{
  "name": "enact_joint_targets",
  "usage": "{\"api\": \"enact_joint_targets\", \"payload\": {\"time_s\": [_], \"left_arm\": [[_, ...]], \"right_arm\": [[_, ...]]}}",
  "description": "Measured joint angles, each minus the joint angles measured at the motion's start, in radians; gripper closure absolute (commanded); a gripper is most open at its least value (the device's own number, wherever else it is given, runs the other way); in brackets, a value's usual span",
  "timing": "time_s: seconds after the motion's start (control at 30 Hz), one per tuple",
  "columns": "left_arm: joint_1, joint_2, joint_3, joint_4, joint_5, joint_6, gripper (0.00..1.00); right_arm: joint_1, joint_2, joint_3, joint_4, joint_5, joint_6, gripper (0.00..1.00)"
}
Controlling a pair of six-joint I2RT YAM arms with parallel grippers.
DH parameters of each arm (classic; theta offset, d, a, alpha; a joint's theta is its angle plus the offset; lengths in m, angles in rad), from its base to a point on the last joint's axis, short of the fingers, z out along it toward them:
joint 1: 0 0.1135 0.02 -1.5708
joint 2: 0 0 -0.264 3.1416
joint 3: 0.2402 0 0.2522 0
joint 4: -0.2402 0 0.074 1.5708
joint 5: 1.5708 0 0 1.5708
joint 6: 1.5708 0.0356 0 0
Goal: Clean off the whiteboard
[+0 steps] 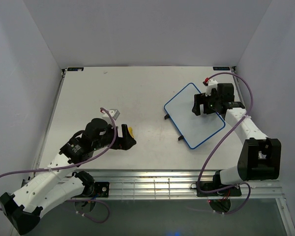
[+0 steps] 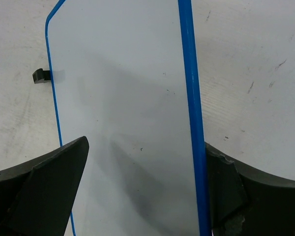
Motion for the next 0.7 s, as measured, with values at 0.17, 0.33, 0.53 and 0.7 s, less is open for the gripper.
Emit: {"api": "enact_joint_targets", "payload": {"time_s": [0.17, 0.33, 0.53, 0.7], "left_arm": [[0.0, -0.022, 0.0, -0.015, -0.083, -0.021, 0.02], [0.0, -0.039, 0.001, -0.033, -0.153, -0.038, 0.02], [0.0, -0.019, 0.023, -0.079, -0.336, -0.052, 0.02], [0.0, 0.007, 0.063, -0.101, -0.514, -0.05, 0.02]], "right_arm": [[0.001, 0.001, 0.005, -0.001, 0.031, 0.007, 0.1], [0.001, -0.012, 0.019, -0.014, 0.077, 0.029, 0.1], [0.001, -0.065, 0.07, -0.079, 0.157, 0.077, 0.1], [0.001, -0.15, 0.098, -0.134, 0.214, 0.141, 0.1]]}}
